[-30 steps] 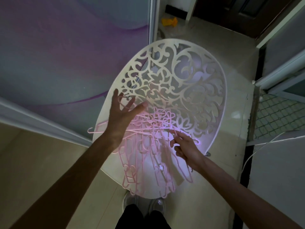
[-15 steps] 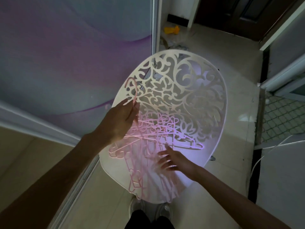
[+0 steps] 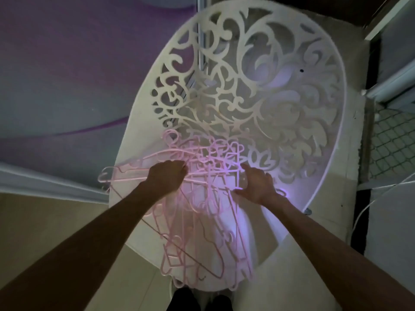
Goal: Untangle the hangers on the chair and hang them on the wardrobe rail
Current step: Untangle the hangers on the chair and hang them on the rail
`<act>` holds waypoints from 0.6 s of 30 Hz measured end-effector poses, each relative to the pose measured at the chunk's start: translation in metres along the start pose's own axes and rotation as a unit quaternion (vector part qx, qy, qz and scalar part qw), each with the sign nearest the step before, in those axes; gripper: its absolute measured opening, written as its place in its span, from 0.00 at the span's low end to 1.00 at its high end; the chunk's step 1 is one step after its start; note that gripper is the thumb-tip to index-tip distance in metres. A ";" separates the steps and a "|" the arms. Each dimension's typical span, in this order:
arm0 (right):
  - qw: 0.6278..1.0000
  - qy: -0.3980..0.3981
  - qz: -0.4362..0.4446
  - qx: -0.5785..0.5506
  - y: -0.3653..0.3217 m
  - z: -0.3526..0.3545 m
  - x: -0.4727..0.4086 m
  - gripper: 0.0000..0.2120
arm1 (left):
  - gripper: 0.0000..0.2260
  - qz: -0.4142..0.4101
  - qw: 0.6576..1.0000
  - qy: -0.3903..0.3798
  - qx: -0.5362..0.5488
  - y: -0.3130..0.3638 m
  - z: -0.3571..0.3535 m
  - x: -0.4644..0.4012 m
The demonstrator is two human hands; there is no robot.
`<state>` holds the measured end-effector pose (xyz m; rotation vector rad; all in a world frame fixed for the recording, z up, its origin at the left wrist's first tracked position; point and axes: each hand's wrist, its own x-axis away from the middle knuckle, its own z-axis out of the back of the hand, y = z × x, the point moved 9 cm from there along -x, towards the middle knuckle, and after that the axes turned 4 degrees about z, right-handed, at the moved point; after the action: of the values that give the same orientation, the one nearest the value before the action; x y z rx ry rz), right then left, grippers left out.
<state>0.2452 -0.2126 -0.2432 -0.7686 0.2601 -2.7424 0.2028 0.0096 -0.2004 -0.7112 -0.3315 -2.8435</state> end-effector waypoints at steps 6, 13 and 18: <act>0.975 0.185 0.093 -0.078 -0.050 0.018 0.043 0.24 | 0.19 0.009 1.000 0.002 0.030 -0.003 -0.013 -0.004; 0.972 -0.062 0.020 -0.225 -0.068 -0.057 0.046 0.35 | 0.19 -0.004 0.996 -0.090 0.029 -0.022 -0.030 -0.012; 0.954 -0.028 0.020 -0.297 -0.066 -0.048 0.043 0.27 | 0.18 -0.026 0.995 -0.090 0.027 -0.013 -0.029 -0.012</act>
<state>0.1701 -0.1590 -0.2472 -0.9608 1.1070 -2.6043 0.1972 0.0164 -0.2330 -0.9640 -0.4595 -2.8124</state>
